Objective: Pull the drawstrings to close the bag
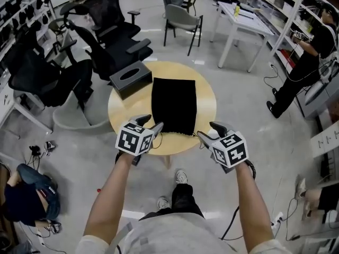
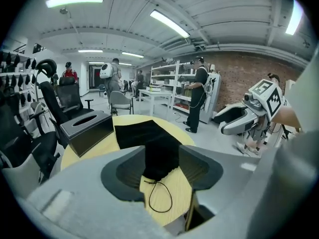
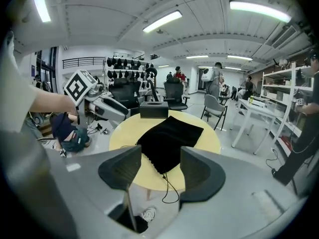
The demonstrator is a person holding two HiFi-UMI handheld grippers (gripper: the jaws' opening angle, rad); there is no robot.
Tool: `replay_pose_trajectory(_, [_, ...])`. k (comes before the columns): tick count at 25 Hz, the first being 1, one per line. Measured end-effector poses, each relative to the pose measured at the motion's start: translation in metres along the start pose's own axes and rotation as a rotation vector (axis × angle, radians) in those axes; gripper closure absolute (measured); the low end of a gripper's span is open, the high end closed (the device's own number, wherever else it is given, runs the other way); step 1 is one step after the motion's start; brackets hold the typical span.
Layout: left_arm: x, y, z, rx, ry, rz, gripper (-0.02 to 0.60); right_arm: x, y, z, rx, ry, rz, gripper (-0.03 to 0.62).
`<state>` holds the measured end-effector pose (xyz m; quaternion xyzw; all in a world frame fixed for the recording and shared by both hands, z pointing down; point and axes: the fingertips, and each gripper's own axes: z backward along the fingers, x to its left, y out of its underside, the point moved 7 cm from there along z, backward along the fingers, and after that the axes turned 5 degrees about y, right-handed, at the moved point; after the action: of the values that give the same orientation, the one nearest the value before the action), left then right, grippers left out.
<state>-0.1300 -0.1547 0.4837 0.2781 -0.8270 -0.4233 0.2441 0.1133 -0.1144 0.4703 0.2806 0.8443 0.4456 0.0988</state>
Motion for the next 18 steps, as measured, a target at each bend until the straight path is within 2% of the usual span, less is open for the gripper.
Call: replay_pose_trajectory(18, [0.015,0.065,-0.068,0.296,0.085,0.038,0.365,-0.016,0.045,-0.065,0.178,-0.165,0.067,0.388])
